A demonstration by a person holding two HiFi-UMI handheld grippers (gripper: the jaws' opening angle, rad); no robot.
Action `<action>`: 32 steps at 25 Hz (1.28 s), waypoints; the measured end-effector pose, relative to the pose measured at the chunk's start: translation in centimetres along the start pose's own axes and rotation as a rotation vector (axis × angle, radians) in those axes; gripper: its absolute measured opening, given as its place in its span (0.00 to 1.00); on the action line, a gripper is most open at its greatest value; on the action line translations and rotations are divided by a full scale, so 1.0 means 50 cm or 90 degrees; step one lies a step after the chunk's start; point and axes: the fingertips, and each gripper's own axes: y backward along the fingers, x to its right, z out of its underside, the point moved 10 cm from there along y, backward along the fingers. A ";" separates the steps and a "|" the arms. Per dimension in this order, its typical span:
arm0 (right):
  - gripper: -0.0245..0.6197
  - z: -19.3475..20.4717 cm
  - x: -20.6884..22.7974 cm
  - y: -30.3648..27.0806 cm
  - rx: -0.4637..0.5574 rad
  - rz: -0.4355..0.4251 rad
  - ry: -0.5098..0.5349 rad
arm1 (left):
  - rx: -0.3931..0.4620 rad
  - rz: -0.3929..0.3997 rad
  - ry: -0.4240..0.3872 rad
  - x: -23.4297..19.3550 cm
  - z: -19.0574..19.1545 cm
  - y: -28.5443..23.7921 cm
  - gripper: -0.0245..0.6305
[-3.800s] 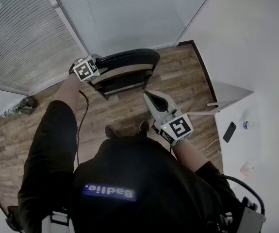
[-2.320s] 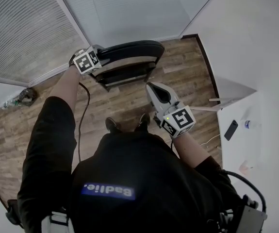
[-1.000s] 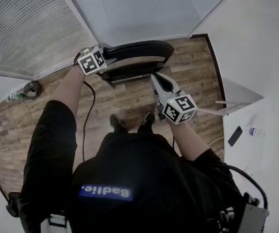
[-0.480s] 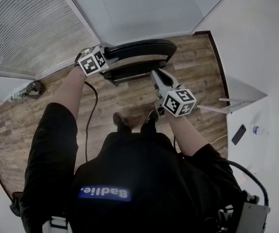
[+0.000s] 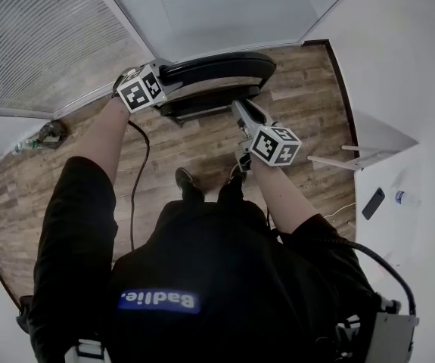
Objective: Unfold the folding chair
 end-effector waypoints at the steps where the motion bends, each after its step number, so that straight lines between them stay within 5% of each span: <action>1: 0.15 0.005 0.003 -0.004 -0.003 0.002 -0.010 | 0.000 0.000 -0.002 -0.001 0.000 0.001 0.19; 32: 0.35 0.136 0.158 -0.133 -0.022 0.129 -0.353 | -0.002 0.007 -0.001 -0.008 0.004 0.006 0.19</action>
